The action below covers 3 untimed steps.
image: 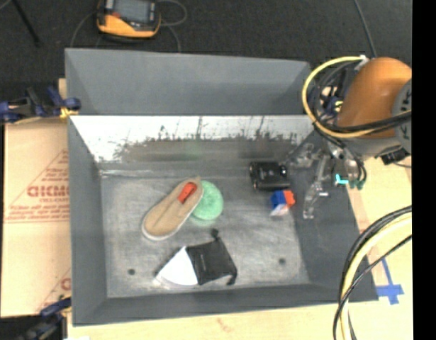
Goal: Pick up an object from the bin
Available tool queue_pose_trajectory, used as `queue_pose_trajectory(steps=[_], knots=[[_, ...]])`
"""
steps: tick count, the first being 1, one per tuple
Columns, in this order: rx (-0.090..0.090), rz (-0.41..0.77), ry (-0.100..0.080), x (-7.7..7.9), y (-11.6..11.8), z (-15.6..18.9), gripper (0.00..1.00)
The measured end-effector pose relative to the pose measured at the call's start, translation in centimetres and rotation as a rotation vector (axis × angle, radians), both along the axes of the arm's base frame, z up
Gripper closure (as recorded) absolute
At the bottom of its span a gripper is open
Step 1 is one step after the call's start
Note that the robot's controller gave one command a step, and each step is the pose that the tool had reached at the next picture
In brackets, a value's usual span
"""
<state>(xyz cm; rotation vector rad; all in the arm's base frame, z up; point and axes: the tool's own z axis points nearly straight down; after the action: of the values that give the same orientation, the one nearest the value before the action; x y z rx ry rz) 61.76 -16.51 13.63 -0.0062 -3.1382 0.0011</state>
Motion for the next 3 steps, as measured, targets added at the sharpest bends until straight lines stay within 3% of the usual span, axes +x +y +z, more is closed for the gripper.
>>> queue_pose_trajectory(steps=[1,2,3], knots=[[-0.002,0.003,-0.008,0.2,0.0,0.5,0.00],[-0.002,-0.123,-0.015,1.2,0.4,-1.4,0.00],[-0.008,-0.394,-0.015,3.3,3.6,-5.3,0.00]])
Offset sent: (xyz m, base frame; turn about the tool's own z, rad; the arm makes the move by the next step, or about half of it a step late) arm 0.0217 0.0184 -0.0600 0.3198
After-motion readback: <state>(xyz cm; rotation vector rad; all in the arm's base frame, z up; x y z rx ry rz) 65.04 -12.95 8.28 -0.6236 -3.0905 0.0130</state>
